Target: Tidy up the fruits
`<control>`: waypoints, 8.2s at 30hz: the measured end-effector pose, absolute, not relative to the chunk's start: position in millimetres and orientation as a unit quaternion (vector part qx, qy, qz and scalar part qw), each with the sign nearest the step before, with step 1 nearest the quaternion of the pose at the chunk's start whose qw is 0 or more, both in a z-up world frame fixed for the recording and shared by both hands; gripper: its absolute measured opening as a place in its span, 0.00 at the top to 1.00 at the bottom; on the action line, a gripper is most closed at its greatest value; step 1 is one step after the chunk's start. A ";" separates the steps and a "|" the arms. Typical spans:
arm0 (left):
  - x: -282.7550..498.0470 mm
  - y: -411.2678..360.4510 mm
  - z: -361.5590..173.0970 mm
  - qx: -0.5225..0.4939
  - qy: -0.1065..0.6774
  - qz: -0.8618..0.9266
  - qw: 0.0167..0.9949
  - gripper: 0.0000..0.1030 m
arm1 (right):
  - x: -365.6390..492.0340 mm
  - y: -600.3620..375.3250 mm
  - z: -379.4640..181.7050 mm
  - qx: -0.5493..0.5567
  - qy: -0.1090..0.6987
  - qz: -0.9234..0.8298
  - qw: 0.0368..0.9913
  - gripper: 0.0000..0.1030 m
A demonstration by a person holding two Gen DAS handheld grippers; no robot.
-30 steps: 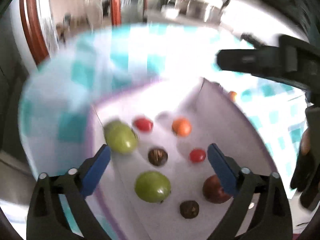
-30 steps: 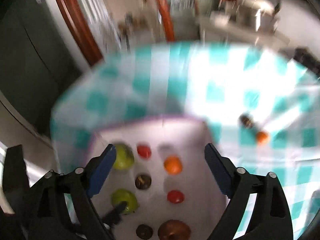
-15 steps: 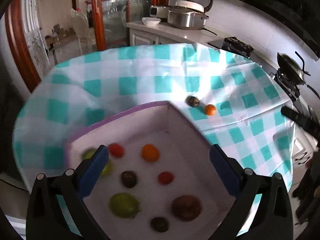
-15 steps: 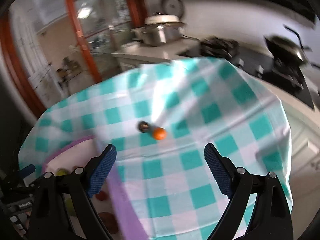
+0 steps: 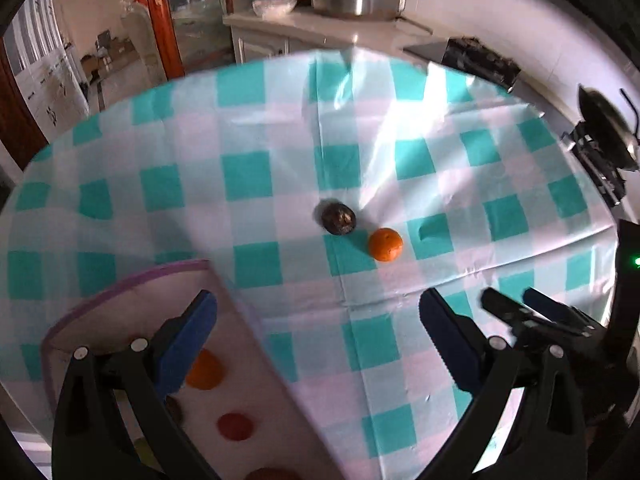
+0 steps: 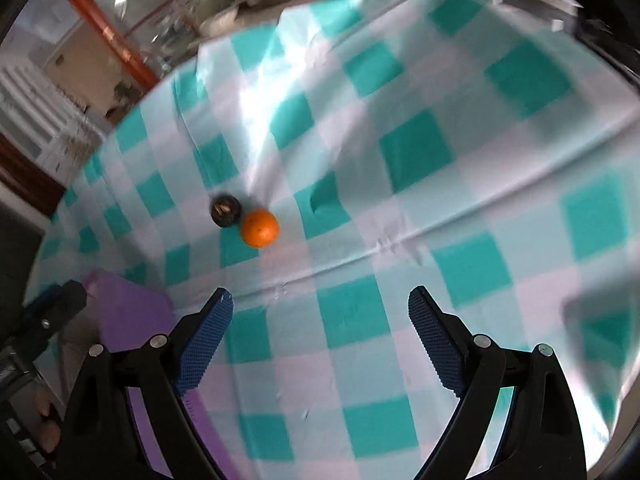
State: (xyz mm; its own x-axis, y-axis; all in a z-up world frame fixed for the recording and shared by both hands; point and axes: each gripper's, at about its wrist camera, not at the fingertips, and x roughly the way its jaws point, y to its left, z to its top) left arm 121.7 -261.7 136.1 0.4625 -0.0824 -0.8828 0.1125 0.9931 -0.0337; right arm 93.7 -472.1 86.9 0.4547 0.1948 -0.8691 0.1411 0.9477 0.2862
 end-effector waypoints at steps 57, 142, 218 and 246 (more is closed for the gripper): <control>256.5 -316.2 1.6 -0.029 0.585 0.021 0.810 0.30 | 132.6 -509.6 11.0 0.089 0.529 0.188 0.823 0.59; -72.8 -78.9 100.1 0.041 0.530 -0.166 0.830 0.59 | -48.9 -232.7 168.2 0.065 0.476 0.080 0.873 0.59; -25.6 -25.7 175.3 -0.026 0.501 -0.105 0.859 0.02 | -49.5 -222.8 149.8 0.045 0.531 0.076 0.843 0.16; -39.9 -28.9 128.2 0.032 0.553 -0.056 0.831 0.02 | -63.6 -192.1 116.4 -0.002 0.576 0.069 0.814 0.16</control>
